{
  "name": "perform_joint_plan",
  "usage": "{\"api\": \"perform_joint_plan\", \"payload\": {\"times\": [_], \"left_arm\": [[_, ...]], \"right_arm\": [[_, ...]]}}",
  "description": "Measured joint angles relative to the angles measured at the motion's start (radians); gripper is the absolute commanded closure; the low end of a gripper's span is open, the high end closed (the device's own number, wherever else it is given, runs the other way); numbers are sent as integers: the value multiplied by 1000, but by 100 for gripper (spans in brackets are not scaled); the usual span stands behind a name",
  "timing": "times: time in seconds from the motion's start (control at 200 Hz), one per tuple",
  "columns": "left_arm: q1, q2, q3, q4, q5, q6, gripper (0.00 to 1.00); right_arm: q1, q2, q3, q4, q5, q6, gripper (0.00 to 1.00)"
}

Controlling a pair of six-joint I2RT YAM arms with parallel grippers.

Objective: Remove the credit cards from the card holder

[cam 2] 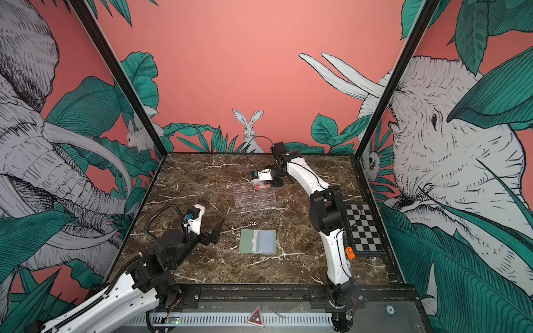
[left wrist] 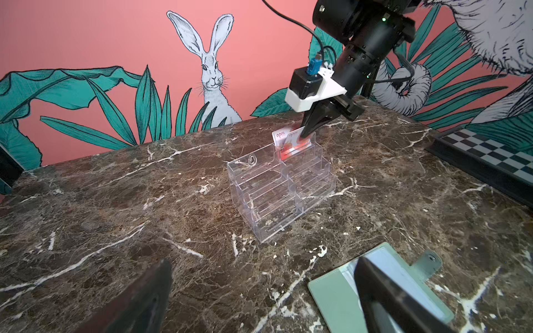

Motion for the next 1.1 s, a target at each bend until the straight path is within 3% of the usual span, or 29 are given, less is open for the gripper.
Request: {"api": "perform_joint_plan", "payload": {"times": [0.325, 0.395, 0.605, 0.705, 0.9, 1.1], "left_arm": [[0, 0, -1, 2, 1, -5, 1], [0, 0, -1, 3, 1, -6, 1], [0, 1, -13, 12, 8, -11, 1], [0, 10, -14, 18, 16, -24, 1], [0, 31, -14, 21, 49, -97, 1], [0, 63, -14, -14, 95, -231, 1]], "right_arm": [[23, 8, 45, -5, 22, 11, 76], [27, 8, 47, 3, 31, 21, 68], [34, -10, 3, 105, 84, 61, 63], [34, -59, -88, 211, 109, 102, 58], [34, -304, -403, 511, 122, 237, 38], [29, -620, -700, 796, 138, 506, 29]]}}
